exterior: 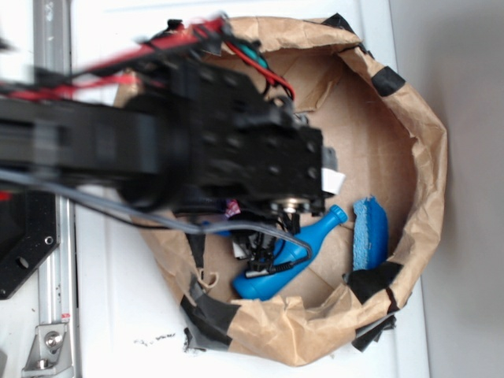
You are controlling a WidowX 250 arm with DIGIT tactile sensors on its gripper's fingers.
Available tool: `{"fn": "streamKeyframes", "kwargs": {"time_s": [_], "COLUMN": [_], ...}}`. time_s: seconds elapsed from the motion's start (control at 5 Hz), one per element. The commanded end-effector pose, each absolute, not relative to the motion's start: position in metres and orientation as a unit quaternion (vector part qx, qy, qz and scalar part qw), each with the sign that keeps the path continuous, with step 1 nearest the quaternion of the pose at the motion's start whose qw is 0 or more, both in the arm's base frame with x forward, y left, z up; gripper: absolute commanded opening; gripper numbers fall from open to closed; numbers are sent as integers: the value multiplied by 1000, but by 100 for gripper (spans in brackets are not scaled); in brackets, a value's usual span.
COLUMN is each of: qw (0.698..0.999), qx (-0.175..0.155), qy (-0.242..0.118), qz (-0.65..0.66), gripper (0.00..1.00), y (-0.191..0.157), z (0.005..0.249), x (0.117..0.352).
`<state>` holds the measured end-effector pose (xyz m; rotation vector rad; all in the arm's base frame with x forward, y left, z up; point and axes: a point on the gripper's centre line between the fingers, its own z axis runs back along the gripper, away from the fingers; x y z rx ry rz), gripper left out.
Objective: Grab the shell.
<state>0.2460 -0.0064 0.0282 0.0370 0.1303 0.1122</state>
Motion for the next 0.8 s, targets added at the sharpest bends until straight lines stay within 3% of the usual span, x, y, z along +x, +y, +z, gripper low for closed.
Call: {"fn": "streamKeyframes", "kwargs": {"time_s": [0.0,0.2,0.6], "qw": [995,996,996], "qx": [34,26,34], "qy": [70,72,36], "qz": [58,37,68], "gripper": [60,0,0], "y": [-16,-22,3], "z": [2,29,114], "x": [264,258,263]}}
